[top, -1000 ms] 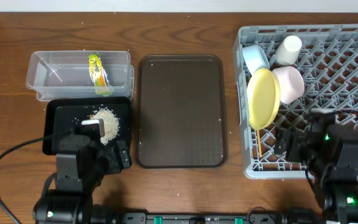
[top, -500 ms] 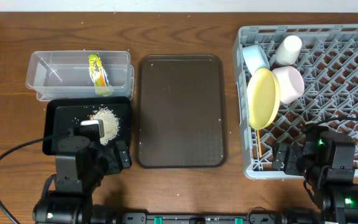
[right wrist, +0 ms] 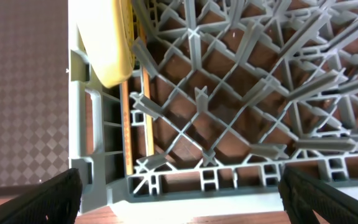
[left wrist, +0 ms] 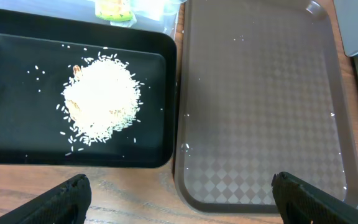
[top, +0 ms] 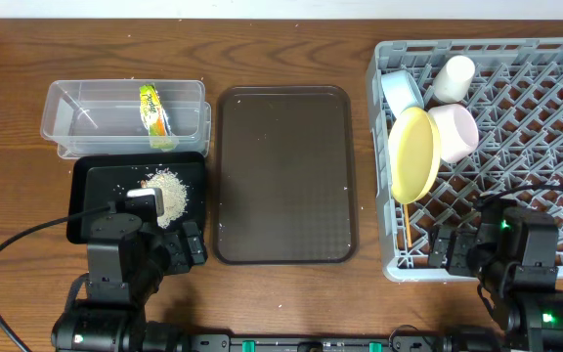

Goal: Sort waste into correct bins and load items into the dishwasher rack

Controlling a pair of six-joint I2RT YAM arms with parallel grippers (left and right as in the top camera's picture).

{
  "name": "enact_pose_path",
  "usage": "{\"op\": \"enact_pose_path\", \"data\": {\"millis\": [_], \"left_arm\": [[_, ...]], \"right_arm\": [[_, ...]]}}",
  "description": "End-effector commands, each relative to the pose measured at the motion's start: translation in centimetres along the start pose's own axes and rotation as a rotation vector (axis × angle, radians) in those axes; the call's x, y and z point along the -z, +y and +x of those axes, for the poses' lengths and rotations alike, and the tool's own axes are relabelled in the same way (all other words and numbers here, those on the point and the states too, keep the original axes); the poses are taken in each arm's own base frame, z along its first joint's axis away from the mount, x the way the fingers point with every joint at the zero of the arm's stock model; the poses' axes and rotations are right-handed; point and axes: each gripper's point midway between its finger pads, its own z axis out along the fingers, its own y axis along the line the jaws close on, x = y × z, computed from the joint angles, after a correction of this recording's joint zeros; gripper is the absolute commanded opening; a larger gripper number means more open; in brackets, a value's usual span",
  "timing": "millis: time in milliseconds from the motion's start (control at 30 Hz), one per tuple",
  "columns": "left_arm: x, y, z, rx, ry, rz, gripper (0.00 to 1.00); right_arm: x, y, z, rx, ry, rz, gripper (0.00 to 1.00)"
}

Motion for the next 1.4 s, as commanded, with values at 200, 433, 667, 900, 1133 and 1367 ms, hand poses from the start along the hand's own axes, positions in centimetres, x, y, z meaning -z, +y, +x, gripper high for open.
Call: {"op": "enact_pose_path", "data": {"millis": [200,433,667,900,1133,1367], "left_arm": [[-0.1,0.3,0.0,-0.014,-0.006,-0.014,0.96],[-0.1,0.3,0.0,-0.014,-0.006,-0.014,0.96],[-0.1,0.3,0.0,-0.014,-0.006,-0.014,0.96],[-0.1,0.3,0.0,-0.014,-0.006,-0.014,0.96],[-0.1,0.3,0.0,-0.014,-0.006,-0.014,0.96],[-0.1,0.3,0.0,-0.014,-0.006,-0.014,0.96]], "right_arm": [[1.8,0.7,-3.5,0.125,-0.326,-0.024,0.99],[2.3,1.5,-5.4,0.19,-0.664,-0.043,0.99],[1.5,1.6,-6.0,0.187,-0.863,-0.063,0.99],[-2.3,0.6,-4.1,0.176,-0.847,-0.042,0.99],[-2.3,0.8,-4.1,0.182,-0.851,-0.054,0.99],[-2.3,0.8,-4.0,0.182,-0.851,-0.054,0.99]]}}
